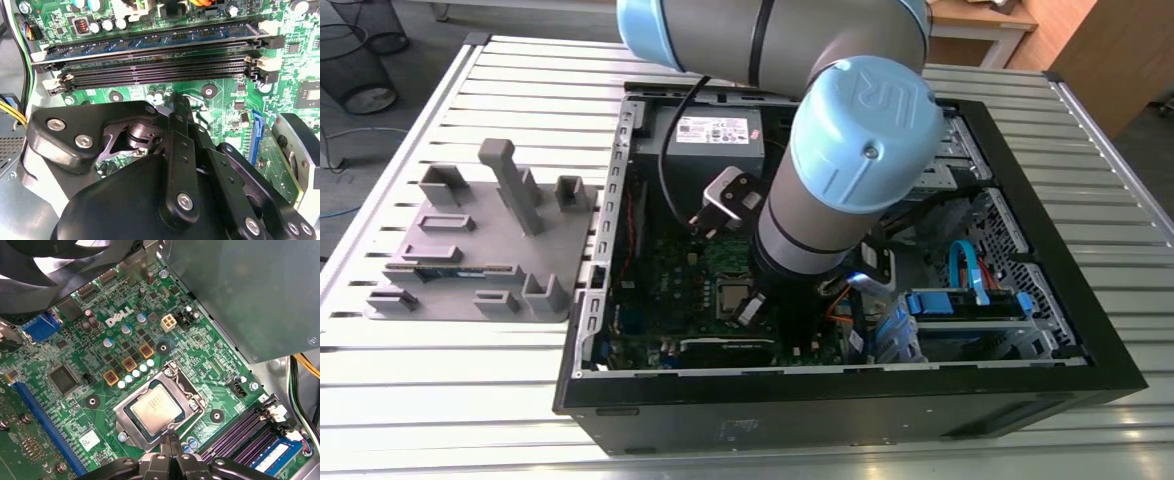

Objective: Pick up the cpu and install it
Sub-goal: 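Install the first cpu locking lever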

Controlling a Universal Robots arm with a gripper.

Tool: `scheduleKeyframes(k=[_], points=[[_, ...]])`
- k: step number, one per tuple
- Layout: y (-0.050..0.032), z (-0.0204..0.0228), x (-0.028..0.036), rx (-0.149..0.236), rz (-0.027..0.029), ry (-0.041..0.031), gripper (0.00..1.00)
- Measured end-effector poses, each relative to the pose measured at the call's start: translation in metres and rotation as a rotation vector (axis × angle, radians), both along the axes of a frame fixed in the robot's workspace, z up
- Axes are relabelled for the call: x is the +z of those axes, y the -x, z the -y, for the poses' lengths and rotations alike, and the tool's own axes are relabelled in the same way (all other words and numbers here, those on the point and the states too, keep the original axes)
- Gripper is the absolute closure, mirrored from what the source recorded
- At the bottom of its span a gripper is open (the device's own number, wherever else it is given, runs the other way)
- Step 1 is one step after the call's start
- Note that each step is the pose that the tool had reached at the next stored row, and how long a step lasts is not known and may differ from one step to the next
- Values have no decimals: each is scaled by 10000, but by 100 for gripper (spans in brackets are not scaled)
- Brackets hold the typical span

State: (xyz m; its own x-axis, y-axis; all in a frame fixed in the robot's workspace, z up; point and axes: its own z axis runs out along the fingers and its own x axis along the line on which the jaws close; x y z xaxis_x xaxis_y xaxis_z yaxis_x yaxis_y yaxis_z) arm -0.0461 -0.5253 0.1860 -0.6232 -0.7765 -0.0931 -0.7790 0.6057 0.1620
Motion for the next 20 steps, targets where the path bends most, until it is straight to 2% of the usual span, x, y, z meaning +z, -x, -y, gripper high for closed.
scheduleKeyframes(k=[14, 20], points=[[2, 10, -12, -170, 12, 152, 89], [5, 8, 19, -172, 19, 138, 89]])
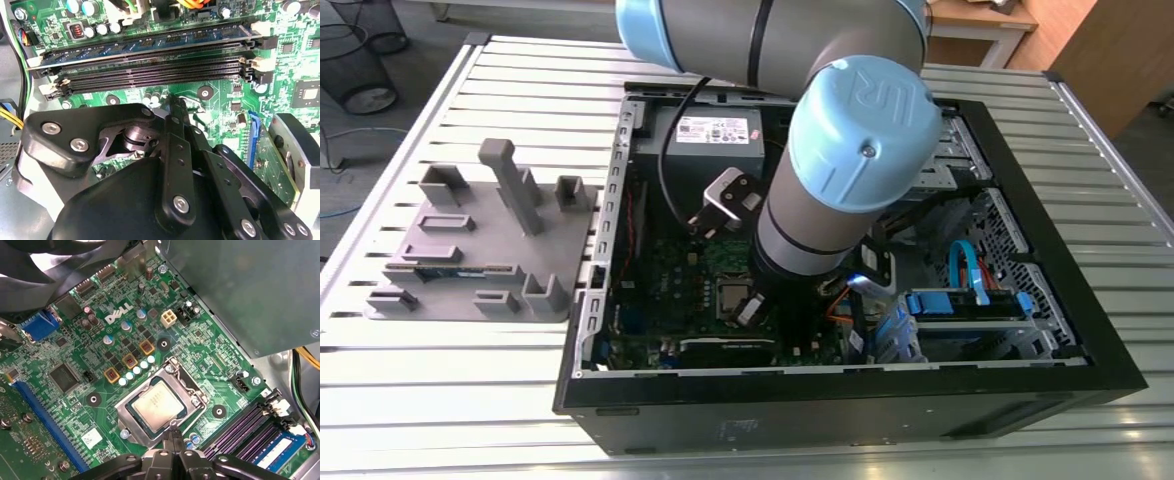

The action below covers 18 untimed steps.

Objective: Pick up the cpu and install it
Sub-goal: 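Install the first cpu locking lever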

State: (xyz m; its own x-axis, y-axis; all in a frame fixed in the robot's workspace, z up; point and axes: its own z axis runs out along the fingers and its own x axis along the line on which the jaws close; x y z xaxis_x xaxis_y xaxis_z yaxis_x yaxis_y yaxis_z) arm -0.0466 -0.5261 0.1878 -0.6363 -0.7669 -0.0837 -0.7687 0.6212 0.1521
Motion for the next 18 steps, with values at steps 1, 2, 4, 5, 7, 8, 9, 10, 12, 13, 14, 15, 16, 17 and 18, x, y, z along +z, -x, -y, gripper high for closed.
scheduleKeyframes(k=[1, 2, 4, 5, 7, 8, 9, 10, 12, 13, 14, 15, 16, 17, 18], points=[[2, 1, 18, -1, -8, 6, 89], [2, 1, 38, -2, -7, 16, 89], [1, 2, 63, 1, -5, 15, 89], [0, 1, 65, 2, -4, 15, 89], [1, 6, 67, 2, -6, 18, 89], [1, 11, 67, 2, -6, 19, 89], [1, 17, 66, 2, -6, 21, 89], [1, 22, 66, 1, -5, 28, 89], [1, 33, 67, 1, -6, 51, 89], [1, 35, 65, 1, -2, 53, 89], [0, 36, 61, 1, 8, 53, 89], [1, 36, 52, 2, 36, 54, 89], [1, 36, 42, 1, 74, 55, 89], [2, 37, 31, 1, 113, 55, 89], [1, 37, 23, 1, 144, 55, 89]])
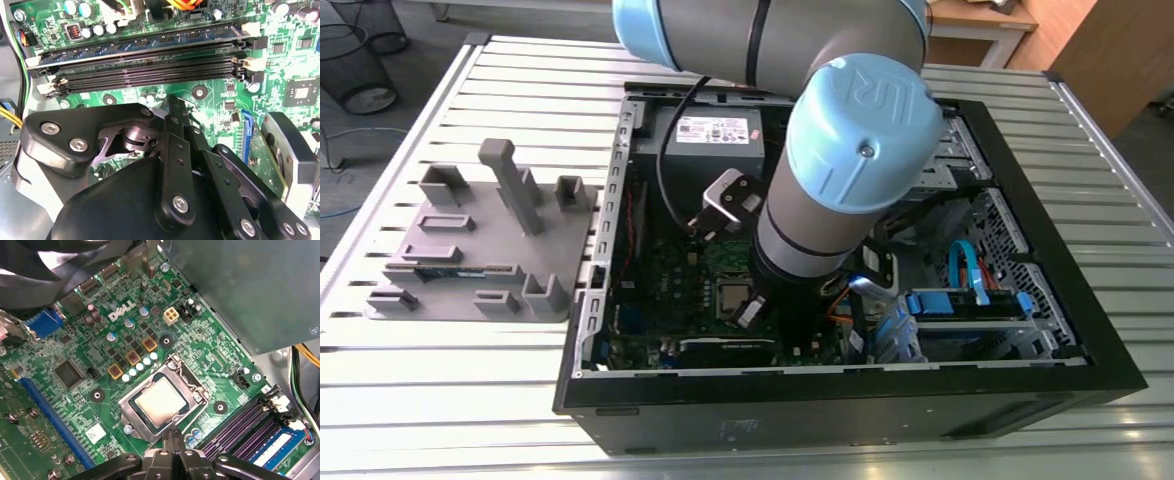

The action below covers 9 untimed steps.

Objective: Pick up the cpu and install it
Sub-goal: 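Install the first cpu locking lever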

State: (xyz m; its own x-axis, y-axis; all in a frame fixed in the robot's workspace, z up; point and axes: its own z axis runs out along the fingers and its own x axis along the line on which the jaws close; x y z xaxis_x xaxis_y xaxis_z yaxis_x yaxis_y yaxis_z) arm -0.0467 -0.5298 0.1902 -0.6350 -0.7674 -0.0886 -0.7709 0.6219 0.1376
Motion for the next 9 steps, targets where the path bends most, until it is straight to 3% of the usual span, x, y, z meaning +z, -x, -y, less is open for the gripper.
scheduleKeyframes(k=[3, 9], points=[[0, 0, -7, 0, 40, 2, 89], [10, 6, -15, -2, 66, -3, 89]])
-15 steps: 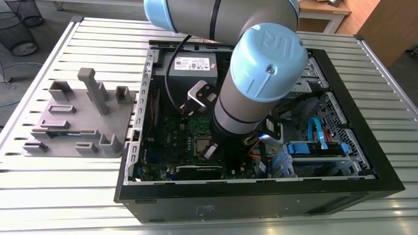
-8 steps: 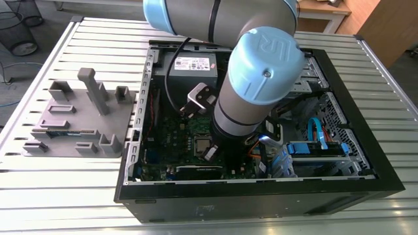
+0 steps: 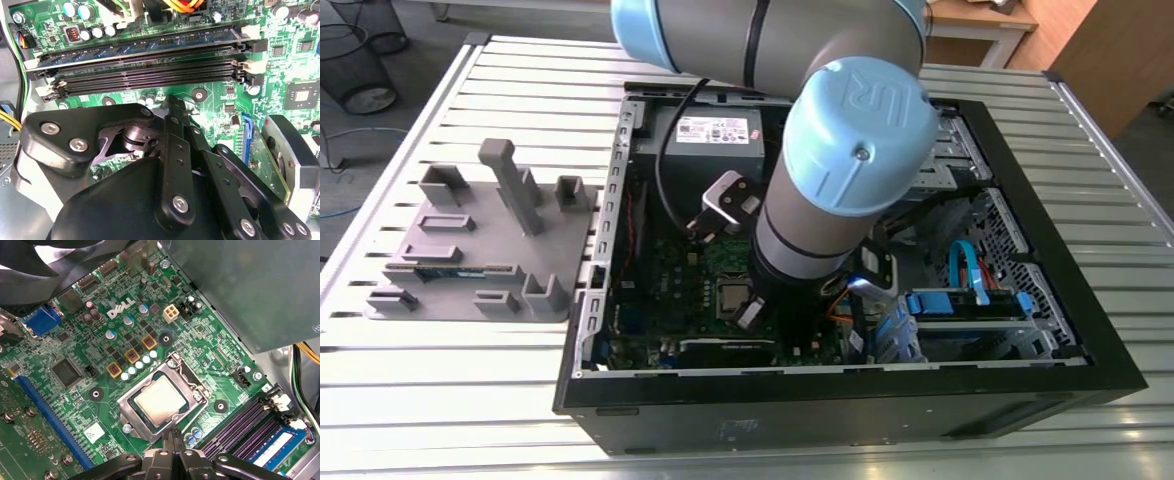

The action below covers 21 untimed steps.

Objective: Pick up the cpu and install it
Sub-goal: 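Install the first cpu locking lever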

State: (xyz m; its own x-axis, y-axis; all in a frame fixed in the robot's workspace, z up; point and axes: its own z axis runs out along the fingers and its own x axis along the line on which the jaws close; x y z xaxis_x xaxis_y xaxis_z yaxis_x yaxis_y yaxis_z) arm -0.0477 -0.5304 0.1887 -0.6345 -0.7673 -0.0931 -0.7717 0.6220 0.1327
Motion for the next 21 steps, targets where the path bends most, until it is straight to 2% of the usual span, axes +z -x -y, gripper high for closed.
scheduleKeyframes(k=[11, 21], points=[[22, 26, -14, 2, 50, 4, 89], [17, 26, -18, 2, 54, 2, 89]])
